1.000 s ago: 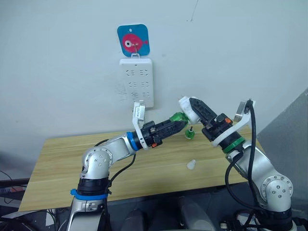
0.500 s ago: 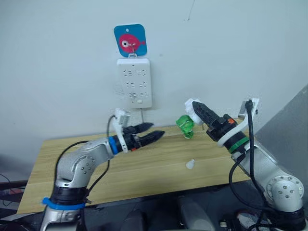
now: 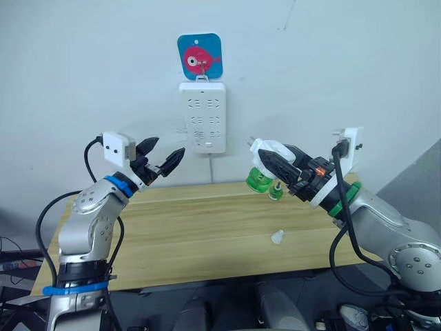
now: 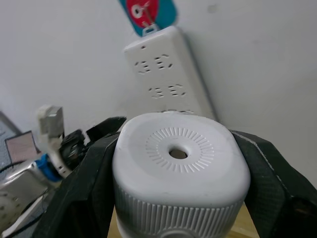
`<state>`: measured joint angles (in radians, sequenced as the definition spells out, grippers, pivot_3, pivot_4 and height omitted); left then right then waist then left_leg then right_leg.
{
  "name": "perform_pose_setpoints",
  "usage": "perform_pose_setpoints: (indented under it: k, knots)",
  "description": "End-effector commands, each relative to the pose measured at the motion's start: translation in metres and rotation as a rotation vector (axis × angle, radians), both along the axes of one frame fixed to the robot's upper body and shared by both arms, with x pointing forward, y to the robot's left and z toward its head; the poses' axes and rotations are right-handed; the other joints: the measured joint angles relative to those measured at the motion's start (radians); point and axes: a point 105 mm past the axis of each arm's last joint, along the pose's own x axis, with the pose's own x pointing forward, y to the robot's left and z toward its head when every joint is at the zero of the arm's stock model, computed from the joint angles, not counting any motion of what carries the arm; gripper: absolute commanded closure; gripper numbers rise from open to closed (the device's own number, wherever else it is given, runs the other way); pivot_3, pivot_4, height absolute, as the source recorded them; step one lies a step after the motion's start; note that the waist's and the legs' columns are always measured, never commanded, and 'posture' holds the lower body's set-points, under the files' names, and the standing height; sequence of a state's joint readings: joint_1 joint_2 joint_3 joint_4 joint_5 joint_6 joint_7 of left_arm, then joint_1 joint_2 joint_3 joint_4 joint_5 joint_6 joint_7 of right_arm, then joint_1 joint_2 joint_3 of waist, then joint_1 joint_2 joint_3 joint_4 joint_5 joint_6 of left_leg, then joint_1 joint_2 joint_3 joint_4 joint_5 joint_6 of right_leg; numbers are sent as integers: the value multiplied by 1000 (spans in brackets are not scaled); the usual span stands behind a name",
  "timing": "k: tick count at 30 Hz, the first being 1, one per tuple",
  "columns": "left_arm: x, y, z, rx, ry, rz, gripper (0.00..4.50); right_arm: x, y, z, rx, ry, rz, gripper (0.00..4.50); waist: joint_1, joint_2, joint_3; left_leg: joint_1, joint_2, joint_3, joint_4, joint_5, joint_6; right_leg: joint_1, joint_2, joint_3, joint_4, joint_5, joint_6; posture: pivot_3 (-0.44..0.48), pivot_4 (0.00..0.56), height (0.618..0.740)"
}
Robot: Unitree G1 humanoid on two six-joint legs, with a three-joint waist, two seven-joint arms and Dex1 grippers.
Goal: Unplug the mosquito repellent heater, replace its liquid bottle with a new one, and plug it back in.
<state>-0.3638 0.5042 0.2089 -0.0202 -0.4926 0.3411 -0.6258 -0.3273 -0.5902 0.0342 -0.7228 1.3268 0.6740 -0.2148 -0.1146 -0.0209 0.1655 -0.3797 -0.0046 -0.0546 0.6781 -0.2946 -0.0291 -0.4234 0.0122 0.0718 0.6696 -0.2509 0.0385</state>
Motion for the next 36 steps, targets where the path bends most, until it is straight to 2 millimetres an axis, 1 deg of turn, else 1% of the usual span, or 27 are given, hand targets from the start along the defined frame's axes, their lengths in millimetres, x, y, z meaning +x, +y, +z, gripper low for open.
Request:
perform_pose_setpoints:
  k: [1, 9, 13, 18, 24, 29, 32, 36]
  knots:
    - [8, -10, 5, 20, -10, -58, 0, -7, 6, 11, -47, -75, 36, 1458, 2, 0, 0, 0, 0, -1, 0, 0, 0, 0, 0, -1, -1, 0, 0, -149, 147, 740]
    - [25, -18, 9, 33, -1, -116, 0, -11, 8, 8, -94, -81, 39, 1458, 2, 0, 0, -3, 0, -3, -1, -1, 2, 0, -1, -1, -6, 3, -4, -177, 150, 740]
    - [34, -21, 16, 42, -14, -133, 0, -13, 7, 8, -101, -80, 35, 1458, 1, 0, 0, -3, 0, -5, -1, -2, 3, 0, -2, -1, -6, 3, -4, -185, 149, 740]
    - [40, -31, 19, 59, -16, -186, 0, -14, 7, 7, -105, -78, 33, 1458, 1, 0, 0, -3, 0, -5, 0, -2, 3, 0, -2, -2, -5, 3, -4, -195, 145, 740]
    - [43, -42, 19, 64, 11, -274, 0, -15, 8, 7, -107, -76, 38, 1458, 8, -1, 0, -3, -2, -5, 1, -1, 3, 2, -2, -4, -6, 3, -4, -202, 144, 740]
    - [44, -52, 26, 82, 15, -353, 0, -18, 8, 5, -113, -69, 46, 1458, 1, -1, 1, -3, -1, -6, 1, -2, 3, 2, -2, -3, -6, 4, -3, -216, 142, 740]
    - [46, -55, 30, 91, 10, -368, 0, -20, 9, 3, -114, -64, 51, 1458, 1, -1, 1, -3, -1, -6, 1, -1, 3, 2, -2, -4, -6, 4, -3, -221, 141, 740]
    - [44, -62, 31, 92, 10, -421, 0, -21, 10, 2, -118, -58, 62, 1458, 2, -1, 1, -3, -2, -7, 1, -1, 3, 2, -2, -4, -6, 4, -3, -221, 141, 740]
